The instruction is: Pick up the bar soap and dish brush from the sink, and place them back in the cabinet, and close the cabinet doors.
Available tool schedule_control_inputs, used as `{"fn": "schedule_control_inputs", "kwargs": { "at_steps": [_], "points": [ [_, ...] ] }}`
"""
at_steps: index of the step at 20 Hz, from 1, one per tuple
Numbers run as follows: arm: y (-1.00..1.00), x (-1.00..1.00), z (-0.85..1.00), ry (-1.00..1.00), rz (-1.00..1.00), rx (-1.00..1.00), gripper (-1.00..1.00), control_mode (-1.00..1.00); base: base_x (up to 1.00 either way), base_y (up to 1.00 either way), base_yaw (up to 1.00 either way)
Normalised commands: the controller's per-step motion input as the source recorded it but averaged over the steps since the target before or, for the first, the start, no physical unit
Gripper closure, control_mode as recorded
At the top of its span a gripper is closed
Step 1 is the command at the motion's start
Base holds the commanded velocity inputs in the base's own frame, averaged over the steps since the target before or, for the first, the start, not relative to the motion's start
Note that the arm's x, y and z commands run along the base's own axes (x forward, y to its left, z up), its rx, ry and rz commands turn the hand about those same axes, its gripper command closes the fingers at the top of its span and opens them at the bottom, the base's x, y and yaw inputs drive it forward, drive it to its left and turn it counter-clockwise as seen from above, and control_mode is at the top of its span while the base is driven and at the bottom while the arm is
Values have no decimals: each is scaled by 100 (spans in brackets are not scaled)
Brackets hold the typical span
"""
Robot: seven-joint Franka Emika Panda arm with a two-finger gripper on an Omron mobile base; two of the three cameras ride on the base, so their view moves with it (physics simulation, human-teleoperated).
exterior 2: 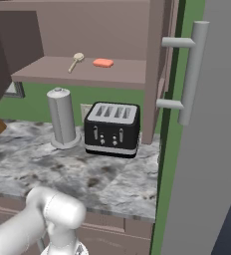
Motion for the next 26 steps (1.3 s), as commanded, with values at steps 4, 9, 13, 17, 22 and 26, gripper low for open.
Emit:
{"fn": "schedule_control_inputs", "kwargs": {
  "at_steps": [4,9,13,17,22,26],
  "points": [
    [-63,14,0,-1,0,8,-100,-100,0,0,0],
    [-59,14,0,-5,0,2,-100,-100,0,0,0],
    [-54,17,0,0,0,3,-100,-100,0,0,0],
    [-56,23,0,-2,0,2,-100,-100,0,0,0],
    [-49,33,0,-4,0,1,-100,-100,0,0,0],
    [-40,43,0,-4,0,1,-100,-100,0,0,0]
  ]
}}
